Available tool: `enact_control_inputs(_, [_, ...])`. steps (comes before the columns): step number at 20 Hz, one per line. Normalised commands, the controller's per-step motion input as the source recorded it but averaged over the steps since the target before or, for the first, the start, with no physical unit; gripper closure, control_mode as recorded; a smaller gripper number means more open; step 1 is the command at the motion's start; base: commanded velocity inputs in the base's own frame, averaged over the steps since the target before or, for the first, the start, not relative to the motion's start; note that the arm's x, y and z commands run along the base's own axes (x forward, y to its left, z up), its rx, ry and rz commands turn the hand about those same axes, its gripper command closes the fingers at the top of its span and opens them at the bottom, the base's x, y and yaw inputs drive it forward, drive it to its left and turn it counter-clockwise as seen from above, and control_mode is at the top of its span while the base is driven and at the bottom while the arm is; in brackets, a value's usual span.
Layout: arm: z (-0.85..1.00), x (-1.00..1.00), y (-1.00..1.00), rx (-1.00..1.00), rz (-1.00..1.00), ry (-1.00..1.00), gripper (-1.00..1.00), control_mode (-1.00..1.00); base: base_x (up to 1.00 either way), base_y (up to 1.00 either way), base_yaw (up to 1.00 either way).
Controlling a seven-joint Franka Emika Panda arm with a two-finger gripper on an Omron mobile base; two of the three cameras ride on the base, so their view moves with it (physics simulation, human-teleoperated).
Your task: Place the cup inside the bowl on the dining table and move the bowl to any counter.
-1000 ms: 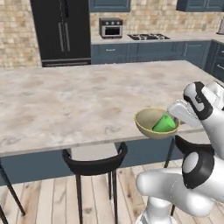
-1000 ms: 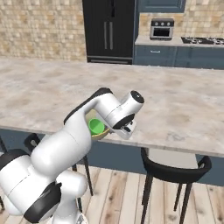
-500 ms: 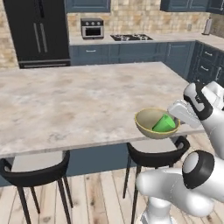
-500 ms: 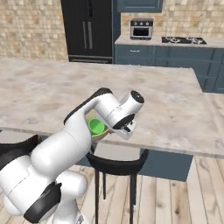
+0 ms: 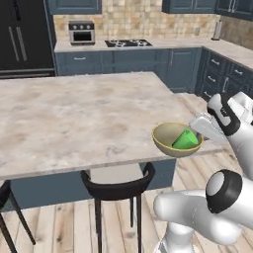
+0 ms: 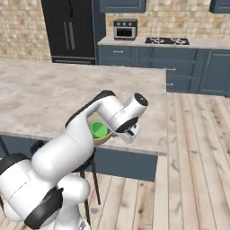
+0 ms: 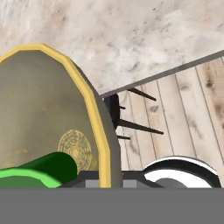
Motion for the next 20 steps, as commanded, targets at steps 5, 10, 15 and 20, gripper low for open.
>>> enact_control_inputs(5, [0.00,0.00,0.00,0.00,0.00,0.00,1.00,1.00,0.39,-0.96,0.00])
enact_control_inputs(10, [0.00,0.00,0.00,0.00,0.00,0.00,1.00,1.00,0.60,-0.93,0.00])
enact_control_inputs(15, [0.00,0.00,0.00,0.00,0.00,0.00,1.00,1.00,0.92,-0.81,0.01])
enact_control_inputs(20, [0.00,0.00,0.00,0.00,0.00,0.00,1.00,1.00,0.77,-0.72,0.03])
